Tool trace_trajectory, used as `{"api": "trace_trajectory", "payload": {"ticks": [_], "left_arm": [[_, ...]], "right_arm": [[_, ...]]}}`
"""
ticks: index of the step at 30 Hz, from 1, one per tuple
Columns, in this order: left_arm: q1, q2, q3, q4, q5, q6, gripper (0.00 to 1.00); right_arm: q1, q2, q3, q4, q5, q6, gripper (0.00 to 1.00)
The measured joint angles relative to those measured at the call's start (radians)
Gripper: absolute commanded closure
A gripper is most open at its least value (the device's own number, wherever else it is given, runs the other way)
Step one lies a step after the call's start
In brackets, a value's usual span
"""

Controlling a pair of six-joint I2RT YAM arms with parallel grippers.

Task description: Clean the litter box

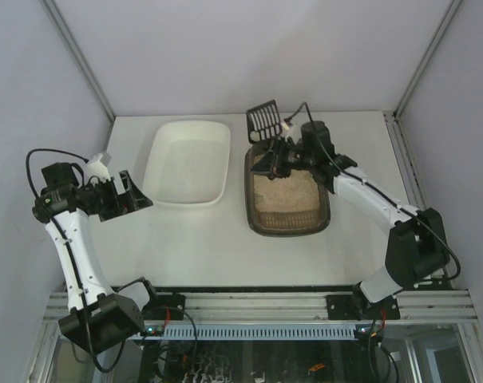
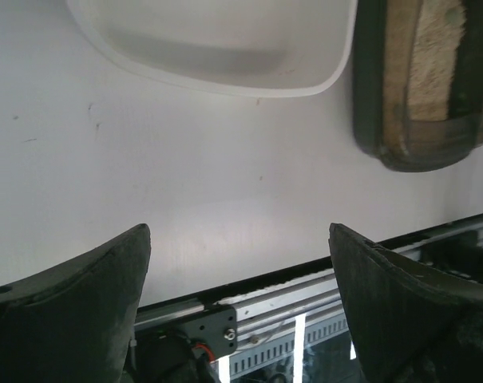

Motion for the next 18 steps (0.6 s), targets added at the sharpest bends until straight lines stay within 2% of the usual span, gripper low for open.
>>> {"api": "trace_trajectory", "payload": {"ticks": [7, 15, 18], "left_arm": [[0.085, 0.041, 0.101, -0.118, 0.188, 0.035, 0.04], [0.144, 0.111, 0.105, -0.159, 0.209, 0.033, 0.05], [0.158, 0.14, 0.114, -0.164, 0.185, 0.031, 0.05]], "right_arm": [[0.233, 0.335, 0.695, -0.623, 0.388, -0.269, 1.0], [0.436, 0.791, 1.341, -1.107, 0.769, -0.42, 1.0], [0.477, 0.894, 1.436, -1.197, 0.884, -0.47, 1.0]]}}
